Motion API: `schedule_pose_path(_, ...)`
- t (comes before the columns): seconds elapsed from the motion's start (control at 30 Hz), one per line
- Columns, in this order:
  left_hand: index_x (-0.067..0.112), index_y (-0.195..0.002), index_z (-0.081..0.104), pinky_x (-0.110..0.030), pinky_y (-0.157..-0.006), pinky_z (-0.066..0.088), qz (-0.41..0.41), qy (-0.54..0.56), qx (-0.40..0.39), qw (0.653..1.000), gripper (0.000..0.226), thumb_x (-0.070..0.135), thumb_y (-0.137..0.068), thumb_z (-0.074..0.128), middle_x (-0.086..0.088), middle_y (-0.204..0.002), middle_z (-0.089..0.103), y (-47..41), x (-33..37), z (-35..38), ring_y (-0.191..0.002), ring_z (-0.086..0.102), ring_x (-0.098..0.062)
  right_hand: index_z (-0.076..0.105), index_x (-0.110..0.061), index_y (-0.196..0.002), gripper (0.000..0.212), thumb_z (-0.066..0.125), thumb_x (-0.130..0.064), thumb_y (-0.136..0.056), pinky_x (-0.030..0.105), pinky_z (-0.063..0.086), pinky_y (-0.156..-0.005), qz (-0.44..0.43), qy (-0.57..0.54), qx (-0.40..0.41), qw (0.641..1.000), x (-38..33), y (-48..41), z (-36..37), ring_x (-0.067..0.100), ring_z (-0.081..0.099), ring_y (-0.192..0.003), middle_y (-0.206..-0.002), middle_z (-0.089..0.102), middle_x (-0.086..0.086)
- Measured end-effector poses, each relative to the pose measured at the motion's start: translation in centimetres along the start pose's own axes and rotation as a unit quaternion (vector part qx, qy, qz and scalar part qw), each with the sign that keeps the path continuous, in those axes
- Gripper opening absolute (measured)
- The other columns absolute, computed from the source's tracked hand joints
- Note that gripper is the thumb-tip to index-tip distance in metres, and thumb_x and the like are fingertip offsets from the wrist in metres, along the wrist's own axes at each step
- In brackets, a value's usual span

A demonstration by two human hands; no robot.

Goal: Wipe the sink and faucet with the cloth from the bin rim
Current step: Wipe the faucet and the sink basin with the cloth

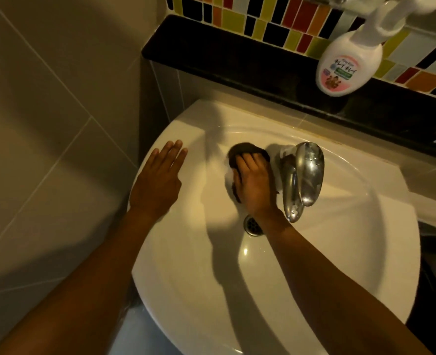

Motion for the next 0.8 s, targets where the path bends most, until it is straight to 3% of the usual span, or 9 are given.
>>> schedule_pose_path(0.07, 0.007, -0.147, 0.030, -0.050, -0.117, 0.020, -0.005, 0.005, 0.000, 1.000, 0.058, 0.020, -0.091, 0.035, -0.014, -0.154, 0.030, 0.0, 0.0, 0.0, -0.144, 0.024, -0.032, 0.056, 0.005, -0.120, 0.042, 0.059, 0.004, -0.078, 0.035, 0.023, -0.106, 0.026, -0.036, 0.008, 0.999, 1.2, 1.6, -0.7, 0.040, 0.045, -0.121, -0.122, 0.058, 0.029)
schedule_pose_path(0.13, 0.007, -0.146, 0.031, -0.052, -0.116, 0.023, -0.002, 0.013, -0.001, 1.000, 0.060, 0.028, -0.090, 0.024, -0.014, -0.153, 0.032, 0.0, 0.0, 0.0, -0.143, 0.025, -0.033, 0.045, 0.015, -0.128, 0.049, 0.054, 0.016, -0.080, 0.037, 0.012, -0.107, 0.091, -0.092, -0.045, 0.991, 1.8, 2.5, -0.7, 0.050, 0.034, -0.131, -0.135, 0.042, 0.040)
schedule_pose_path(0.2, 0.007, -0.146, 0.032, -0.051, -0.116, 0.023, -0.001, 0.017, 0.001, 1.000, 0.061, 0.029, -0.090, 0.023, -0.014, -0.153, 0.032, -0.2, 0.0, 0.1, -0.143, 0.026, -0.033, 0.037, 0.012, -0.135, 0.053, 0.051, 0.012, -0.084, 0.043, 0.010, -0.113, 0.138, -0.095, -0.076, 0.983, 1.7, 2.3, 0.2, 0.047, 0.024, -0.138, -0.145, 0.031, 0.036)
schedule_pose_path(0.27, 0.007, -0.147, 0.030, -0.050, -0.117, 0.021, 0.001, 0.014, 0.007, 1.000, 0.057, 0.022, -0.091, 0.033, -0.014, -0.154, 0.031, -0.1, -0.1, 0.4, -0.144, 0.024, -0.032, 0.041, 0.009, -0.134, 0.049, 0.052, 0.006, -0.086, 0.051, 0.017, -0.114, 0.144, -0.076, -0.043, 0.986, 1.0, 1.4, 0.8, 0.045, 0.029, -0.136, -0.143, 0.036, 0.032)
schedule_pose_path(0.33, 0.008, -0.147, 0.030, -0.050, -0.117, 0.021, -0.001, 0.011, 0.012, 1.000, 0.058, 0.016, -0.091, 0.040, -0.014, -0.154, 0.030, 0.0, -0.3, 0.6, -0.144, 0.023, -0.031, 0.047, 0.002, -0.132, 0.041, 0.048, -0.007, -0.092, 0.046, 0.023, -0.114, 0.120, -0.001, -0.006, 0.993, -0.5, -0.3, 0.9, 0.040, 0.040, -0.130, -0.136, 0.048, 0.025)
schedule_pose_path(0.43, 0.009, -0.147, 0.029, -0.049, -0.117, 0.021, -0.003, 0.004, 0.017, 1.000, 0.059, 0.012, -0.091, 0.045, -0.013, -0.155, 0.030, 0.0, -0.3, 0.8, -0.144, 0.023, -0.030, 0.040, -0.006, -0.138, 0.044, 0.042, -0.020, -0.096, 0.040, 0.017, -0.117, 0.083, 0.027, -0.009, 0.996, -2.4, -2.5, 1.0, 0.032, 0.037, -0.134, -0.141, 0.046, 0.017)
schedule_pose_path(0.63, 0.009, -0.148, 0.027, -0.047, -0.118, 0.018, 0.000, -0.006, 0.006, 1.000, 0.061, 0.008, -0.091, 0.049, -0.013, -0.155, 0.028, 0.0, -0.4, 0.7, -0.145, 0.021, -0.030, 0.057, -0.004, -0.120, 0.053, 0.065, -0.003, -0.068, 0.039, 0.037, -0.102, -0.056, 0.042, -0.026, 0.997, -0.8, -1.4, 0.5, 0.035, 0.056, -0.112, -0.119, 0.063, 0.015)
schedule_pose_path(0.73, 0.008, -0.148, 0.027, -0.047, -0.118, 0.018, 0.004, -0.008, 0.004, 1.000, 0.061, 0.009, -0.091, 0.048, -0.013, -0.155, 0.028, -0.1, -0.3, 0.6, -0.145, 0.021, -0.031, 0.053, -0.011, -0.125, 0.041, 0.040, -0.007, -0.086, 0.029, 0.039, -0.106, 0.044, 0.011, -0.009, 0.999, 1.3, 1.8, -0.1, 0.021, 0.055, -0.119, -0.124, 0.063, 0.009)
schedule_pose_path(0.8, 0.009, -0.148, 0.027, -0.047, -0.118, 0.017, 0.001, -0.004, 0.005, 1.000, 0.060, 0.010, -0.092, 0.047, -0.013, -0.156, 0.027, 0.0, -0.4, 0.7, -0.145, 0.020, -0.030, 0.050, -0.033, -0.124, 0.042, 0.021, -0.022, -0.096, 0.013, 0.029, -0.106, 0.182, -0.123, 0.012, 0.976, 1.5, 3.0, -1.0, -0.008, 0.051, -0.117, -0.117, 0.064, -0.022)
Point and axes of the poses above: each hand's wrist, its own y-axis away from the middle knuckle, its own z-axis out of the palm, x = y × z, the point moved 4 cm from there along -y, towards the middle knuckle
